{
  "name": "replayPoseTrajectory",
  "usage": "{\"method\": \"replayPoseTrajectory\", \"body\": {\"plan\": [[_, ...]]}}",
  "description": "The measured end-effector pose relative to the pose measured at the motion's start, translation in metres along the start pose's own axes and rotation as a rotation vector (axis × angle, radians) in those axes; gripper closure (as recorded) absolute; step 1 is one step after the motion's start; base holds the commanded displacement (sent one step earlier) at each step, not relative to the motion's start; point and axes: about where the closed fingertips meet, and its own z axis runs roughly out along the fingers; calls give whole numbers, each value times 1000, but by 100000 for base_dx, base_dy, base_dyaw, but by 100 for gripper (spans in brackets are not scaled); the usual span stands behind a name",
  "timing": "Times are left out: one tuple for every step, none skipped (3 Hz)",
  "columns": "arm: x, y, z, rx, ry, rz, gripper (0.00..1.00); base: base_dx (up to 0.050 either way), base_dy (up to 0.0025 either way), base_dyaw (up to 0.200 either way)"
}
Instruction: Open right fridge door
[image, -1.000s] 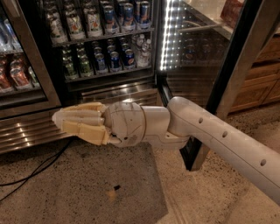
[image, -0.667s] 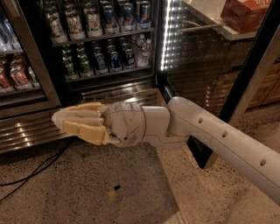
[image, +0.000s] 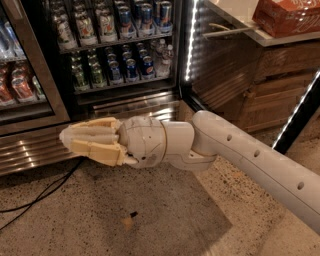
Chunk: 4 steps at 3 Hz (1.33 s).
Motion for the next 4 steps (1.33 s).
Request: {"method": "replayPoseTrajectory", "body": {"plan": [[0, 0, 0, 0, 0, 0, 27, 0, 0, 0], [0, 0, 0, 0, 0, 0, 4, 0, 0, 0], [0, 0, 0, 0, 0, 0, 0, 0, 0, 0], [0, 0, 0, 0, 0, 0, 0, 0, 0, 0]]}}
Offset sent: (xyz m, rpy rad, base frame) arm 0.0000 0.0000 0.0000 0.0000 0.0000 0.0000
